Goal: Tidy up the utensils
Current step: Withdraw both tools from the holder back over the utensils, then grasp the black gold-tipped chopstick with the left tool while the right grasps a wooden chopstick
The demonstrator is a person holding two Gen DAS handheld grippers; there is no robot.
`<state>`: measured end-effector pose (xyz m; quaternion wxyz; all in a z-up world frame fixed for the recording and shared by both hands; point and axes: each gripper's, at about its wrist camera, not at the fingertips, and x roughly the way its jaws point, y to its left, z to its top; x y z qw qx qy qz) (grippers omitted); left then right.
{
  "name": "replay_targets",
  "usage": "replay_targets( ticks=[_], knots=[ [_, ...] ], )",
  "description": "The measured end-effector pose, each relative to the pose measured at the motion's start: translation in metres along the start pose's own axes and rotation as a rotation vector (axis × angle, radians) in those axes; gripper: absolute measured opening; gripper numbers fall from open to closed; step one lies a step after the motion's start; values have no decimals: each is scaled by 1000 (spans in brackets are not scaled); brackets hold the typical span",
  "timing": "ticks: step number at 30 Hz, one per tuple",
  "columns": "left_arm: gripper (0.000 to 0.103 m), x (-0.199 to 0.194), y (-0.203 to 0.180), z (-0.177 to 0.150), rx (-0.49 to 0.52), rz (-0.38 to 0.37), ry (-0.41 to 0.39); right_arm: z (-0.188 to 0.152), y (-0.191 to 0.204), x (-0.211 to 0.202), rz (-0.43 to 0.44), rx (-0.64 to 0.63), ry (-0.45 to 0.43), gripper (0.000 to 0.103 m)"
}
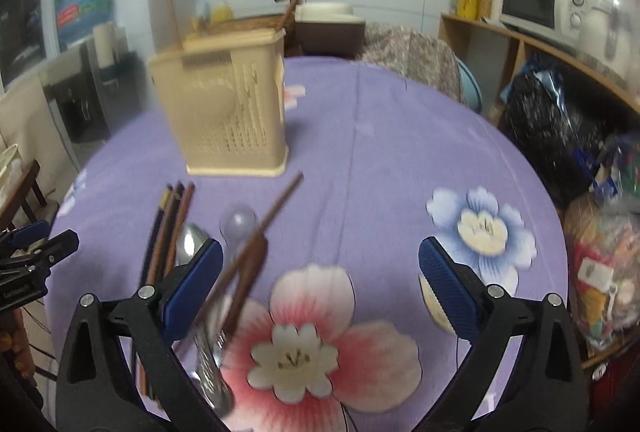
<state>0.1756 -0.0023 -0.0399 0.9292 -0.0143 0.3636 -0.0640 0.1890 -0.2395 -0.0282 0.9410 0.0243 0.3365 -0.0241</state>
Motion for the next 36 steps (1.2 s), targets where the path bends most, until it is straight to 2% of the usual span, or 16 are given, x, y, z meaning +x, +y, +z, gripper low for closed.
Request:
replay_targets(
  ticks=[6, 10, 15, 28, 36],
  knots=[
    [66, 10, -16, -19, 17, -58, 72, -23, -7, 1, -9, 16, 36, 97],
    [62, 15, -30, -22, 39, -85, 90, -24, -8, -1, -17, 14, 35, 97],
    [57, 26, -47, -25, 77, -78, 115, -26, -9, -2, -24, 8, 31, 97],
    [51, 36, -56, -26, 110, -50, 150, -25, -9, 0, -21, 20, 35, 97],
    [51, 57, -47, -5, 122, -26, 161, -24, -9, 7, -14, 38, 65, 97]
  ],
)
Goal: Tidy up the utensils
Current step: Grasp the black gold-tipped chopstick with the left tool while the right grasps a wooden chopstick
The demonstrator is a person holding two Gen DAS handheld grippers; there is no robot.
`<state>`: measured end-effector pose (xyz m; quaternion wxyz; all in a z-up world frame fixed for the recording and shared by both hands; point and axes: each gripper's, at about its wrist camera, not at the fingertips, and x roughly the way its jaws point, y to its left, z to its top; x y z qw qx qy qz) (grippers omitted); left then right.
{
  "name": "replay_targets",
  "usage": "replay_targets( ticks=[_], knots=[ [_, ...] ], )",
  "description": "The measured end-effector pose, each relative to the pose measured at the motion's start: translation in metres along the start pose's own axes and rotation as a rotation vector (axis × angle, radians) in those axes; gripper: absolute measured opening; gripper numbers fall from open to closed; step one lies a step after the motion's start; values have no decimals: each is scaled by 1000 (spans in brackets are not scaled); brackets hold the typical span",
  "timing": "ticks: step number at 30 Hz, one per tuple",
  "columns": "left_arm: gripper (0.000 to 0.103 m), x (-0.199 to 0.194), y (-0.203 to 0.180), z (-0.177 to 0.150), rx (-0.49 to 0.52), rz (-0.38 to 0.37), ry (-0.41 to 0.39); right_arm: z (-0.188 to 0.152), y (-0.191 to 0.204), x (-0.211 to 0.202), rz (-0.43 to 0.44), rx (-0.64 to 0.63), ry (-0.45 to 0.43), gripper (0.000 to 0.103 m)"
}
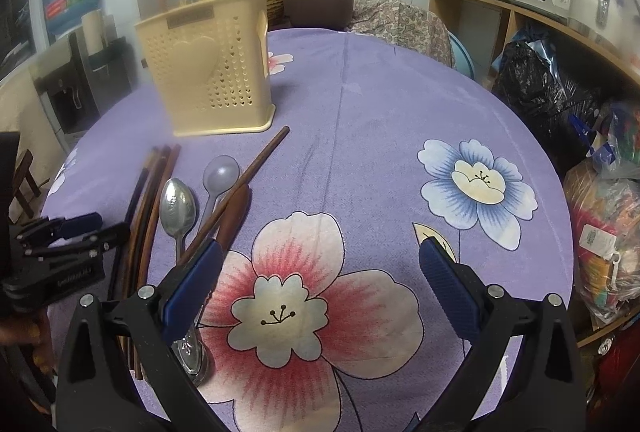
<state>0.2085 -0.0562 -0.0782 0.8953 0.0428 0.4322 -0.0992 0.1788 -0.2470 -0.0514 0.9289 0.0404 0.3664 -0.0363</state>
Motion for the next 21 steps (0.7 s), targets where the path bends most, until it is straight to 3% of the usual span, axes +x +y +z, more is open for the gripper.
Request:
replay_targets(
  ticks=[8, 16, 19, 21],
  knots=[
    [48, 14, 35, 25, -26, -3, 29, 14, -11, 17, 66, 66, 51, 97],
    [44, 22, 41, 38, -17, -16, 39, 44, 13, 43, 154, 55, 92, 96],
    [43, 23, 43, 39, -20, -18, 34, 52, 27, 49, 165, 14, 95, 92],
    [42, 25, 44, 41, -22, -18, 33, 57, 31, 60, 143, 13, 110, 83]
  ],
)
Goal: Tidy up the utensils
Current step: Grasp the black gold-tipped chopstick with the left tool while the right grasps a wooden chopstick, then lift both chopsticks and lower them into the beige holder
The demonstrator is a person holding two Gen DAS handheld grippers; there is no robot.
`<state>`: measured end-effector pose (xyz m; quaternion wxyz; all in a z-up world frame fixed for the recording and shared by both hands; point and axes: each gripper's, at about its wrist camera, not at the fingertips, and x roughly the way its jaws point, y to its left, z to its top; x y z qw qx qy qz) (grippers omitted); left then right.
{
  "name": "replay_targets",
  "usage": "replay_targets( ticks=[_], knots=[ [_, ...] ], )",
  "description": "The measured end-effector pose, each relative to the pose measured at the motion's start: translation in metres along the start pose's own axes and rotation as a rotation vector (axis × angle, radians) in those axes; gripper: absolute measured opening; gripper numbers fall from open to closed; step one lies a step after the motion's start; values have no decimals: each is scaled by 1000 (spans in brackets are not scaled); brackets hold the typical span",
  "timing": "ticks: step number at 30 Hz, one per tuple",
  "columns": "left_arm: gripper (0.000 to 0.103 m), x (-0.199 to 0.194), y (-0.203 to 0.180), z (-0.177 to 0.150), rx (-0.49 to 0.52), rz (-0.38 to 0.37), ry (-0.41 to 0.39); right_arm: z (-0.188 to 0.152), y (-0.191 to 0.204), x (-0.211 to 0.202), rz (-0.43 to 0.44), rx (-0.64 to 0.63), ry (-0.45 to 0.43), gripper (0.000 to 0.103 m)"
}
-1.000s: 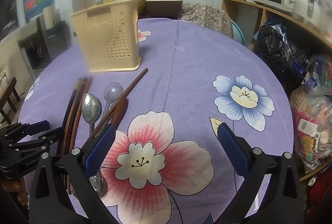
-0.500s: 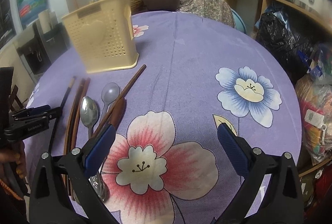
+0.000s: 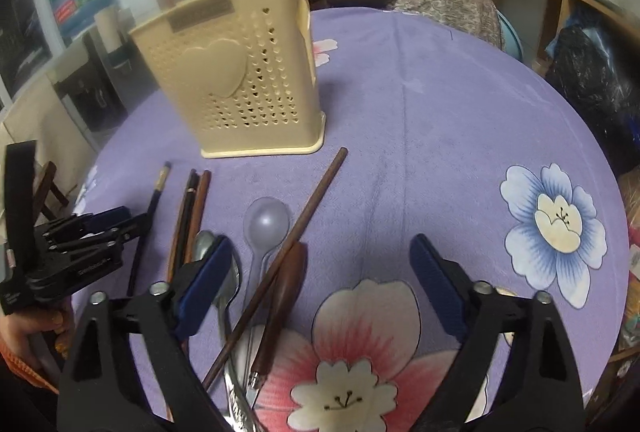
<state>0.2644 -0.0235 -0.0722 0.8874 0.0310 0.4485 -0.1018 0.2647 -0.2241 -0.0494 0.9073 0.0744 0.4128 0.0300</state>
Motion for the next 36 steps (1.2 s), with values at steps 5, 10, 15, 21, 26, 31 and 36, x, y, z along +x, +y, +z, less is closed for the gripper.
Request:
replay_targets(
  ticks=[5, 10, 15, 21, 26, 31, 36],
  knots=[
    [38, 3, 4, 7, -21, -6, 9, 18, -11, 26, 22, 92, 52, 67],
    [33, 6, 7, 12, -32, -4, 14, 32, -6, 47, -21, 96, 90, 55],
    [32, 9, 6, 15, -31, 2, 12, 39, 2, 66, -65, 87, 129, 47],
    [28, 15, 6, 24, -37, 18, 9, 49, 8, 76, -123, 88, 128, 26],
    [15, 21, 4, 33, -38, 35, 8, 58, 8, 85, -121, 116, 123, 11],
    [11, 24, 4, 36, -44, 31, 2, 60, -3, 86, -53, 187, 118, 10],
    [10, 24, 7, 36, -73, 6, -6, 61, -14, 78, 36, 258, 91, 9]
  ],
)
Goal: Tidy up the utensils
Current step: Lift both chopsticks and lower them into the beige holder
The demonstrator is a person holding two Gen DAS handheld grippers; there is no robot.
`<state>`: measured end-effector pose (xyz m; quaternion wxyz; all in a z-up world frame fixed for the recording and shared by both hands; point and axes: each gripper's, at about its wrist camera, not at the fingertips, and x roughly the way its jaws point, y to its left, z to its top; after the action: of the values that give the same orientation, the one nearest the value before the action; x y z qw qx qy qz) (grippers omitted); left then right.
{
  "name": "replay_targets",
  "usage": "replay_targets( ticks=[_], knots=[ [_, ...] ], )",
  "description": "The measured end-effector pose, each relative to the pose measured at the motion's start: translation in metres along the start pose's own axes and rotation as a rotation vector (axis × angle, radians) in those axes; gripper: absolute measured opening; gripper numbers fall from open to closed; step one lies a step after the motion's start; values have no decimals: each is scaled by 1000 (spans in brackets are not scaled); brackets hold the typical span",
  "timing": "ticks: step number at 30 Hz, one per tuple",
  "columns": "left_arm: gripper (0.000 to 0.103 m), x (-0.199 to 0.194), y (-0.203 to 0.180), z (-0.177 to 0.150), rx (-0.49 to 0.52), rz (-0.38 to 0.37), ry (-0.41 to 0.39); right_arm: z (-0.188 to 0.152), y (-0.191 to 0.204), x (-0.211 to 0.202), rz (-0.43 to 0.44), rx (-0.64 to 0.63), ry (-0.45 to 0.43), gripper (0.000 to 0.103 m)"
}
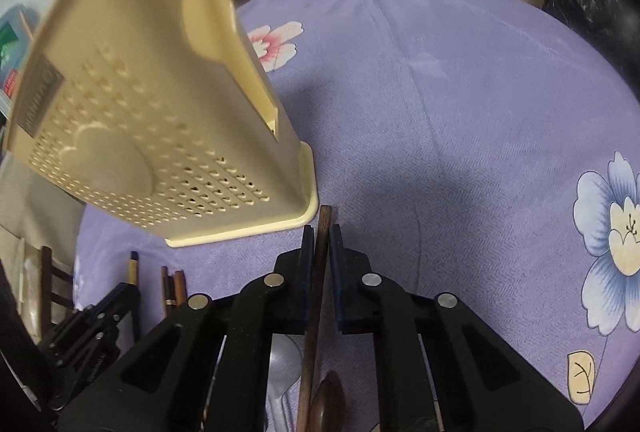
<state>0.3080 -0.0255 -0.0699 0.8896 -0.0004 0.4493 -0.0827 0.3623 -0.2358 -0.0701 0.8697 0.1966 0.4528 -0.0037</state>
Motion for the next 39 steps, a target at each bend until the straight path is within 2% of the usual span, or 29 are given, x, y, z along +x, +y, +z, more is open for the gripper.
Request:
replay_targets(
  ticks=[8, 18, 24, 32, 39],
  knots=[
    [9, -29, -1, -1, -21, -71, -69, -5, 1, -47, 149, 7, -81, 8],
    [8, -125, 4, -13, -1, -180, -256, -24, -2, -160, 264, -147, -246, 8],
    [8, -170, 9, -21, 36, -203, -347, -37, -11, -212, 301, -218, -312, 8],
    [8, -181, 15, -27, 38, -202, -379, -48, -9, -233, 346, -253, -332, 8],
    [8, -200, 16, -20, 48, -216, -422, -41, -6, -247, 362, -274, -358, 8]
  ],
)
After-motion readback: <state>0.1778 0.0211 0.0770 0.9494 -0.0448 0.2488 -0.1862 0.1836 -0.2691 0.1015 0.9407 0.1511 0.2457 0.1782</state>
